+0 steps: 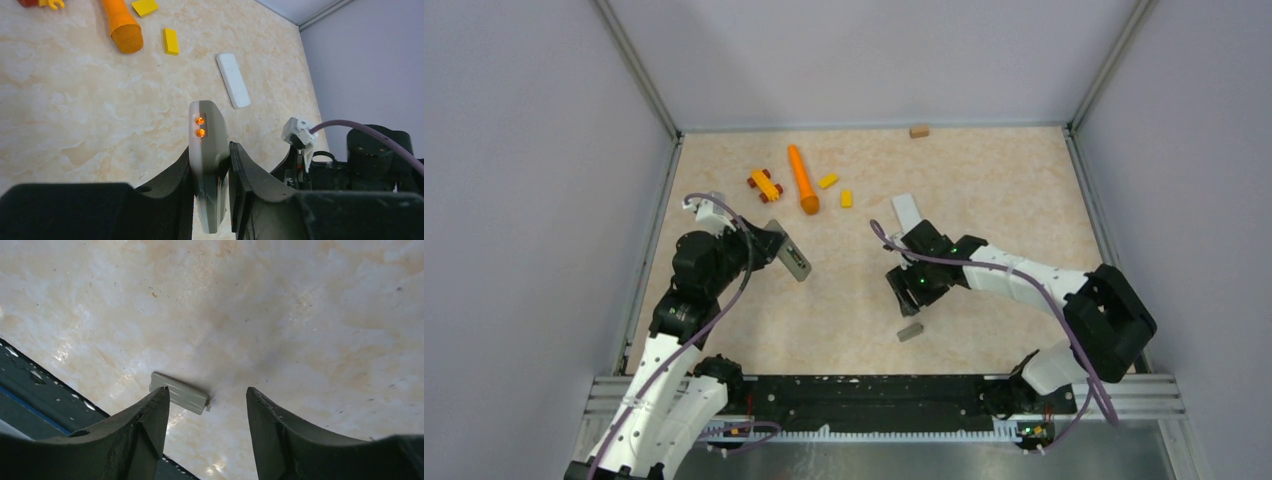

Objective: Load the batteries into the remote control
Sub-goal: Move the battery cover to the center of the board.

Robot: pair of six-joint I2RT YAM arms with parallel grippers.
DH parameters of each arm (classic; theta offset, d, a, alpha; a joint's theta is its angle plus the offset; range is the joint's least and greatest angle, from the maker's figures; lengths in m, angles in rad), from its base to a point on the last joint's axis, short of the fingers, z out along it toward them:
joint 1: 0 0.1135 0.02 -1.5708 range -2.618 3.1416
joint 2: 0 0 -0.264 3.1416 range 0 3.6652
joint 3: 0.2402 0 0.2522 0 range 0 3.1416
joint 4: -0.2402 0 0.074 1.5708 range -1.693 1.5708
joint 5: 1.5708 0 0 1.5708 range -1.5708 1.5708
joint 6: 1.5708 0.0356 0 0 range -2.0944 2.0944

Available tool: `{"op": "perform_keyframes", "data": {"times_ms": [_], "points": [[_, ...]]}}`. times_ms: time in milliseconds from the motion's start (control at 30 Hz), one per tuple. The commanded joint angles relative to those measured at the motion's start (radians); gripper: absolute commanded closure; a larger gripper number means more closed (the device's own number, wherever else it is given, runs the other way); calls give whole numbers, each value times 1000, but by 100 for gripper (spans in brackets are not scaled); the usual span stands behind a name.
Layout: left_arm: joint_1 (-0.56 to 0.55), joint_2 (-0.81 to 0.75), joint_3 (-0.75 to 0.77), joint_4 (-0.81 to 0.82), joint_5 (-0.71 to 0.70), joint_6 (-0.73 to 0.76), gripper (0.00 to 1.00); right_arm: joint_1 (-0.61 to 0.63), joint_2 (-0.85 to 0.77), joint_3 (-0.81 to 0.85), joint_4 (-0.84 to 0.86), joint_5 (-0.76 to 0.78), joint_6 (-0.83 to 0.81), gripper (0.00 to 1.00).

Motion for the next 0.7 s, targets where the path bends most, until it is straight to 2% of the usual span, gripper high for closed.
{"op": "perform_keyframes", "data": {"times_ms": [0,133,233,433,667], "points": [[8,-10,23,47,-10,12,100,5,-71,38,23,38,-237,41],[14,-23,46,21,-39,35,100,63,-107,-11,17,29,-507,40],[17,-30,68,-2,-59,56,100,98,-160,-58,9,-42,-649,40],[23,-30,78,-1,-77,65,100,110,-218,-108,20,-172,-745,39],[30,-8,81,12,-60,58,100,166,-149,-124,49,-120,-765,41]]}}
